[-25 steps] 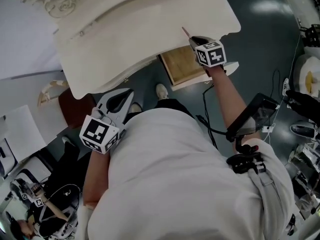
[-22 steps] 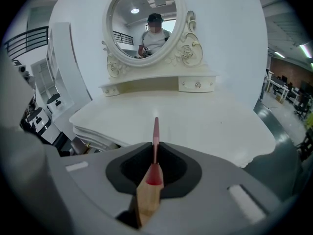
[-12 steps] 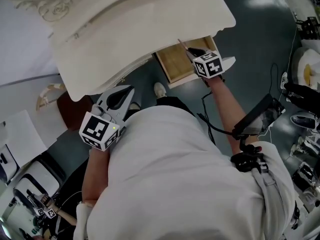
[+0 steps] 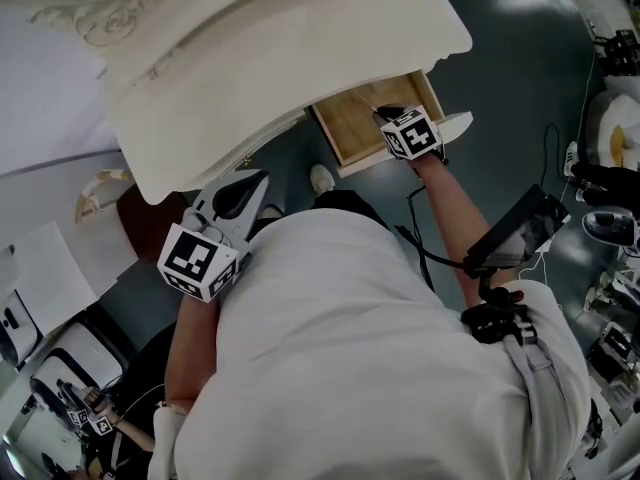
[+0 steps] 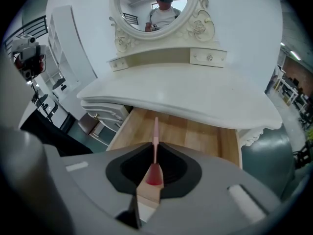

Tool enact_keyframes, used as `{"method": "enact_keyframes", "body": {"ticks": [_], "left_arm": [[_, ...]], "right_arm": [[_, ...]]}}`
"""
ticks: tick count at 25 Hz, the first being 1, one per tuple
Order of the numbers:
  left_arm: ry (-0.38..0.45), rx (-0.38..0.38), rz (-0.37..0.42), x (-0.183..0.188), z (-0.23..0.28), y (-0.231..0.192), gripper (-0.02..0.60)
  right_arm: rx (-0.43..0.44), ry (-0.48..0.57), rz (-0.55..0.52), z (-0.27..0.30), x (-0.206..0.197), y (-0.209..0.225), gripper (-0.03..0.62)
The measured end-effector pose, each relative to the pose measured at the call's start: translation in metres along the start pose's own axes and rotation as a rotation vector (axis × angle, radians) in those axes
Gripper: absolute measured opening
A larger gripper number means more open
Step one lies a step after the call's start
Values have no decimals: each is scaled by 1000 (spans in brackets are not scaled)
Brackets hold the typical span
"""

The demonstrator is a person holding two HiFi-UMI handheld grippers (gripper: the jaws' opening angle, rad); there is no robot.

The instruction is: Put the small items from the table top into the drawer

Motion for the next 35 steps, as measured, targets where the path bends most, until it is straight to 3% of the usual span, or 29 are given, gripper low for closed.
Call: {"method": "enact_keyframes", "body": {"ticks": [7,17,35], "left_arm": [[-1,20,-20,-2,-5,6,0],[-17,64,-69,-9,-14,10,0],[-52,114,-157,-25,-23,-20,0]], "right_arm": [[-6,-31,8,19,6,8,46],[-18,-54,99,46,11,31,46],[-3,-143,139,113,23,34,48]]}}
Point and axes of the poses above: the fingertips, and each gripper's own axes: z forward along the fingers, y to its right, x out of its top, the point moved 5 cm from there along -z, backward along the fingers, and after that the axes turned 13 degrees about -y, right-handed, at the moved point
